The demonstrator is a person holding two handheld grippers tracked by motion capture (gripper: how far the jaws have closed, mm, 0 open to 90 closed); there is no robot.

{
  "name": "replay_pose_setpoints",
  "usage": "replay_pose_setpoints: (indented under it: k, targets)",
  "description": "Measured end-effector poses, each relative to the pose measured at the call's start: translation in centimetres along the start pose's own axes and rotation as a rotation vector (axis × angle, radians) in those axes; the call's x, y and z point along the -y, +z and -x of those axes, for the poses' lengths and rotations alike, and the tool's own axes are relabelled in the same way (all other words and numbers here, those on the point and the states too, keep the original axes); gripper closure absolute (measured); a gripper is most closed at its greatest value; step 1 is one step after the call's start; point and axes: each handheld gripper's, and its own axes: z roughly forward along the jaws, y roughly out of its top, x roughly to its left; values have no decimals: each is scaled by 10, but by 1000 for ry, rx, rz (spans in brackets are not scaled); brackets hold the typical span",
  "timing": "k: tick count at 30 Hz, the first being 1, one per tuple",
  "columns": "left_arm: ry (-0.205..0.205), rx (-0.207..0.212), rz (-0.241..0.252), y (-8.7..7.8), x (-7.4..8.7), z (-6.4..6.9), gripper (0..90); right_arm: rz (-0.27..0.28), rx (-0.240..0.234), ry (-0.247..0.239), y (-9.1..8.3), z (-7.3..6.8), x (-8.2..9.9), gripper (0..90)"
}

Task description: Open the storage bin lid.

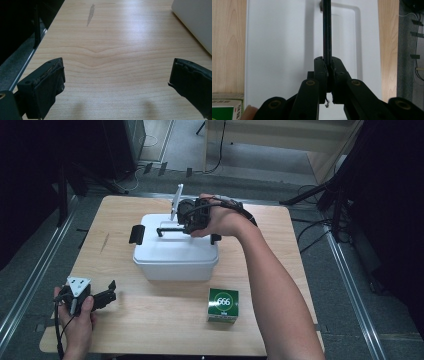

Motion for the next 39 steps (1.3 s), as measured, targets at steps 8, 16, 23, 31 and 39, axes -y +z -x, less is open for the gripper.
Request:
replay_pose_setpoints:
  k: [8,16,23,31,39]
  targets:
    - [-8,-19,21,-1,0,0,6,38,13,14,-18,0,3,855]
    - [-5,-21,15,0,0,0,6,36,39,13,-37,1,11,856]
    - [5,-22,11,0,0,0,6,44,44,11,-49,3,24,856]
    - [5,-23,10,0,0,1,6,41,62,34,-65,2,41,857]
    - [6,-25,9,0,0,1,6,43,79,55,-79,1,57,857]
